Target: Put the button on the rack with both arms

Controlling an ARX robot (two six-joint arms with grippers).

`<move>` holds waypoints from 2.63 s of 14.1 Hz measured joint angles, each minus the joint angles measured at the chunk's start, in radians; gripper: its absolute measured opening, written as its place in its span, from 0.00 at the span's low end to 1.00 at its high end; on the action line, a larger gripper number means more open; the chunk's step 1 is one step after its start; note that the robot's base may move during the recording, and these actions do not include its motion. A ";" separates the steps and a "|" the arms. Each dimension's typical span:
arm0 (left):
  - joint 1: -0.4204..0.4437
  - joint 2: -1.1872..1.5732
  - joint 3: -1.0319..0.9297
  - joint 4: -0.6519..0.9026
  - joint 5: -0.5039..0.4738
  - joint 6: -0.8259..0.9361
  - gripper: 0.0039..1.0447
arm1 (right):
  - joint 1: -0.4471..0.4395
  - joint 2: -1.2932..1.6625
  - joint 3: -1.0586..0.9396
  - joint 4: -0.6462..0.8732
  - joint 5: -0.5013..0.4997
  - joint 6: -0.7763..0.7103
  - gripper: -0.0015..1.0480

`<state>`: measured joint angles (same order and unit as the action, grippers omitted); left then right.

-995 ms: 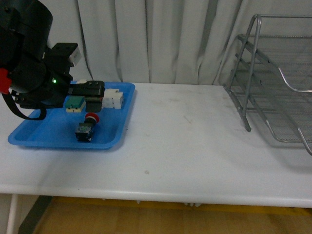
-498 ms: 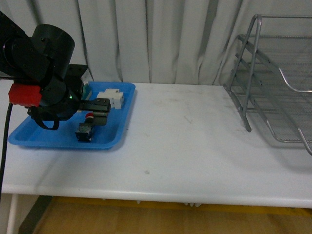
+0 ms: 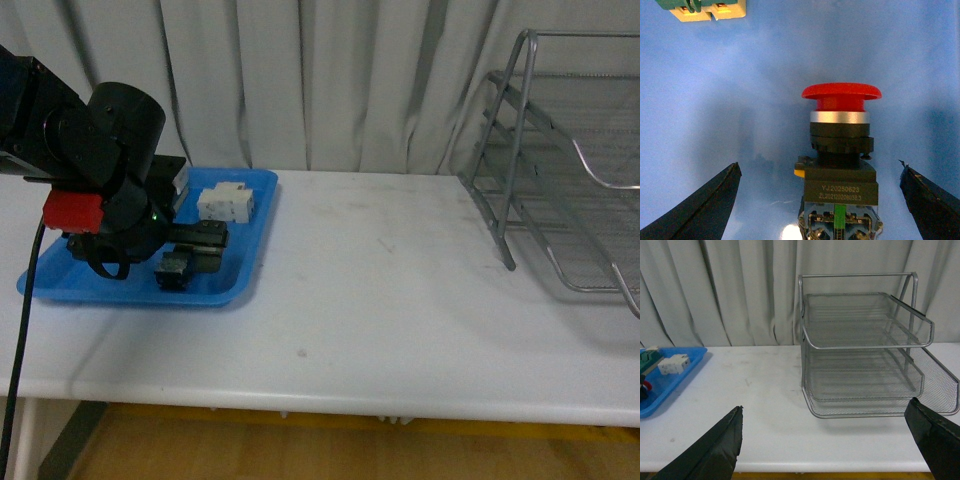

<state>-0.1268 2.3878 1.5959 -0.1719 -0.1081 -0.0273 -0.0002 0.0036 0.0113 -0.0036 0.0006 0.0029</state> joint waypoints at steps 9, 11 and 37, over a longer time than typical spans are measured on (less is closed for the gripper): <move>-0.008 0.044 0.047 0.013 -0.002 0.001 0.36 | 0.000 0.000 0.000 0.000 0.000 0.000 0.94; -0.009 0.012 -0.015 0.048 0.018 0.001 0.35 | 0.000 0.000 0.000 0.000 0.000 0.000 0.94; -0.094 -0.970 -0.955 0.361 -0.003 0.119 0.35 | 0.000 0.000 0.000 0.000 -0.001 0.000 0.94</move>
<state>-0.2211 1.4181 0.6411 0.1894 -0.1116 0.0914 -0.0002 0.0036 0.0113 -0.0032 -0.0002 0.0029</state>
